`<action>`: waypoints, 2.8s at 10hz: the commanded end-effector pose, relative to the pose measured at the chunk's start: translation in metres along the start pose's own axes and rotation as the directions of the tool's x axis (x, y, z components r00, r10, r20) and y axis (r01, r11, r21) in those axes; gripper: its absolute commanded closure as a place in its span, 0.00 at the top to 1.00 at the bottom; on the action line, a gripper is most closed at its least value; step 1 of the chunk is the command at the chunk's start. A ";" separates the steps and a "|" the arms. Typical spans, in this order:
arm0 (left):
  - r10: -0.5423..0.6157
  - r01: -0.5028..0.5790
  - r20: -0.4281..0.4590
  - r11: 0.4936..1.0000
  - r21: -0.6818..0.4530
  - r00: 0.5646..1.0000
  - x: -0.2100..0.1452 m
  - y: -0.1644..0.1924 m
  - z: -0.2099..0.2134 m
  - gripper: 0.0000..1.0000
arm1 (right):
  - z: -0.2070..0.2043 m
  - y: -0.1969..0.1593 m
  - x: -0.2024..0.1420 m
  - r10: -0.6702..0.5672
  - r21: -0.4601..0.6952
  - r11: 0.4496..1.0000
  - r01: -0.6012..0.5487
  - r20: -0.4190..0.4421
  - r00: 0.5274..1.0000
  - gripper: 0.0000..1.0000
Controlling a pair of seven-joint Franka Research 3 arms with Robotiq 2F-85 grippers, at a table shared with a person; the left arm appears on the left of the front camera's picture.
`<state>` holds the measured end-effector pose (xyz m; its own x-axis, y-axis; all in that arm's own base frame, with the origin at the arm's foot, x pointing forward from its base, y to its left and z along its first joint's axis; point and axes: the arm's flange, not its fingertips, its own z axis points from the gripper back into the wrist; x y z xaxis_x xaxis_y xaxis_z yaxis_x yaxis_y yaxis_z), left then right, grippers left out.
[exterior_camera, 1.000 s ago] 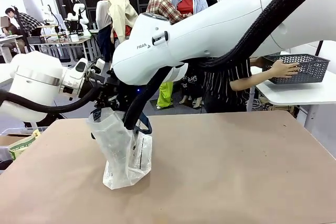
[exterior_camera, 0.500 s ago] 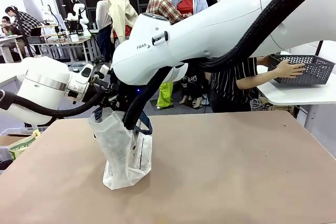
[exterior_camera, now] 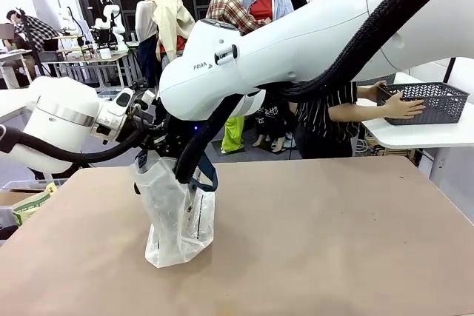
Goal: Transfer purchased items from the store into the shopping bag.
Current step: Move the Reusable shopping bag to the right side of the table.
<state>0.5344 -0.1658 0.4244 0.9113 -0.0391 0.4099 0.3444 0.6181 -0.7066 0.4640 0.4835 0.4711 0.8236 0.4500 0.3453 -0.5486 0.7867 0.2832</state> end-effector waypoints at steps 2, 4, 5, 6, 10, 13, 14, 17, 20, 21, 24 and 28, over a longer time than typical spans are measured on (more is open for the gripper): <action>0.008 -0.007 -0.027 1.000 0.026 1.000 0.003 0.000 -0.003 0.00 | 0.003 0.003 0.003 -0.016 0.016 1.000 0.016 0.001 1.000 0.00; 0.008 -0.007 -0.032 0.999 0.032 0.999 0.003 0.000 -0.004 0.00 | 0.002 0.002 0.003 -0.023 0.011 1.000 0.023 0.007 1.000 0.00; 0.010 -0.008 -0.036 0.999 0.035 0.999 0.003 0.000 -0.004 0.00 | 0.003 0.002 0.003 -0.025 0.013 1.000 0.025 0.008 1.000 0.00; 0.011 -0.009 -0.037 0.999 0.040 0.999 0.003 0.000 -0.004 0.00 | 0.003 0.001 0.002 -0.025 0.013 1.000 0.025 0.008 1.000 0.00; 0.006 -0.003 -0.038 0.997 0.073 0.999 0.002 -0.001 -0.006 0.00 | 0.004 0.000 0.000 -0.029 0.012 1.000 0.029 0.018 0.999 0.00; -0.002 0.008 -0.056 0.993 0.114 0.998 0.000 0.000 -0.011 0.00 | 0.006 0.000 -0.001 -0.031 0.016 0.999 0.031 0.006 0.999 0.30; -0.004 0.010 -0.056 0.993 0.118 0.998 0.000 0.000 -0.010 0.00 | 0.006 0.000 -0.001 -0.031 0.016 0.999 0.030 0.007 1.000 0.50; 0.003 0.003 -0.048 0.993 0.116 0.999 0.000 0.002 -0.006 0.00 | 0.020 -0.003 -0.011 -0.078 0.006 0.997 0.078 0.019 0.997 1.00; -0.002 0.008 -0.059 0.993 0.116 0.998 -0.001 0.003 -0.004 0.00 | 0.048 -0.004 -0.028 -0.092 0.009 0.996 0.092 0.082 0.992 1.00; 0.002 0.005 -0.059 0.993 0.118 0.998 -0.001 0.003 -0.004 0.00 | 0.059 -0.005 -0.035 -0.086 0.014 0.996 0.085 0.106 0.991 1.00; 0.000 0.007 -0.061 0.992 0.129 0.998 -0.002 -0.001 -0.004 0.00 | 0.096 -0.021 -0.066 -0.087 0.000 0.996 0.088 0.154 0.984 1.00; -0.005 0.012 -0.044 0.986 0.169 0.999 -0.001 -0.004 0.006 0.00 | 0.193 -0.127 -0.123 -0.377 -0.073 0.908 0.413 0.294 0.879 1.00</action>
<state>0.5363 -0.1675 0.4316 0.9108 -0.0793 0.4052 0.3398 0.7017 -0.6263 0.4202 0.2786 0.5628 0.8864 0.0526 0.4600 -0.2282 0.9141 0.3351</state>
